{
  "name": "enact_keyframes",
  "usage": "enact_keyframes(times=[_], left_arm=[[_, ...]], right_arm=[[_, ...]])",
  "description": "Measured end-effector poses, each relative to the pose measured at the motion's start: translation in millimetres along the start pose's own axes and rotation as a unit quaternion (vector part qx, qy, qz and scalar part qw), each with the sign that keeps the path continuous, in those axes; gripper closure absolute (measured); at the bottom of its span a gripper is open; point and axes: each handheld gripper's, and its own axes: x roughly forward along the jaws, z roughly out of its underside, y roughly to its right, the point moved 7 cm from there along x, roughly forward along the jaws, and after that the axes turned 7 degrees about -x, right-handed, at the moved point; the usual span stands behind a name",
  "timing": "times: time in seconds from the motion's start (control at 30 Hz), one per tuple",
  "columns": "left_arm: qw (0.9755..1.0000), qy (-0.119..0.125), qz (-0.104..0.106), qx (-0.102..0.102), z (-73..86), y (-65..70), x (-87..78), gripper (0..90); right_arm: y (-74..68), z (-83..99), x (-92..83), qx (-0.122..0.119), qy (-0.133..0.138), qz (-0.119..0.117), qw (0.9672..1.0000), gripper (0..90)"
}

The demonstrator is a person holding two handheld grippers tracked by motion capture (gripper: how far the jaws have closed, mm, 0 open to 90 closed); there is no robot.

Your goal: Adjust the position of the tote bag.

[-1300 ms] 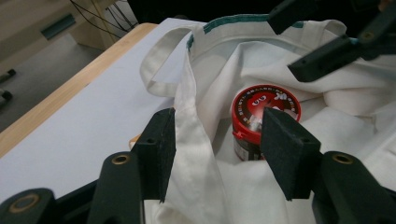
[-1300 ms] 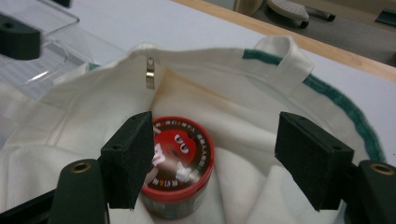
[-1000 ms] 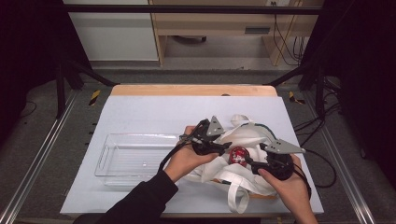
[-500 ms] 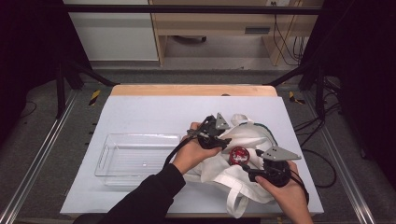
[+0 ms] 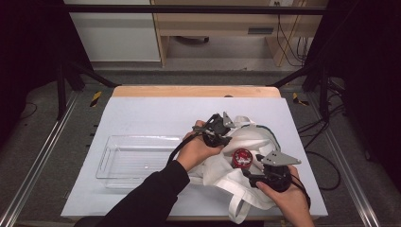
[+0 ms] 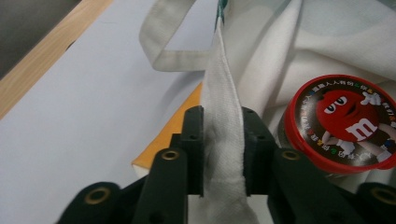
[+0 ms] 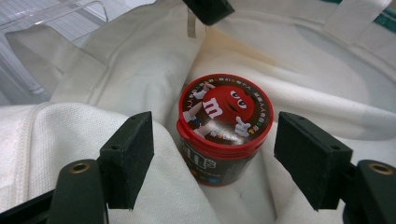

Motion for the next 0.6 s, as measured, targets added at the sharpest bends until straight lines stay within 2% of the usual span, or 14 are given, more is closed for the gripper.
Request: enact_keyframes(times=[0.13, 0.23, 0.6], left_arm=[[1.0, -0.002, -0.001, 0.002, 0.5, -2.2, -3.9, 79.6], [1.0, -0.001, -0.003, 0.006, 2.2, -2.5, -9.0, 79.9], [0.9999, 0.002, -0.001, 0.017, 8.0, 3.4, -23.6, 80.0]], right_arm=[[-1.9, 0.4, 0.4, 0.0, 0.001, -0.008, 1.0, 28.6], [-4.8, 0.1, 0.3, 0.007, 0.003, -0.015, 0.9999, 28.3], [-13.2, 2.0, -1.0, 0.004, -0.003, -0.036, 0.9993, 32.0]])
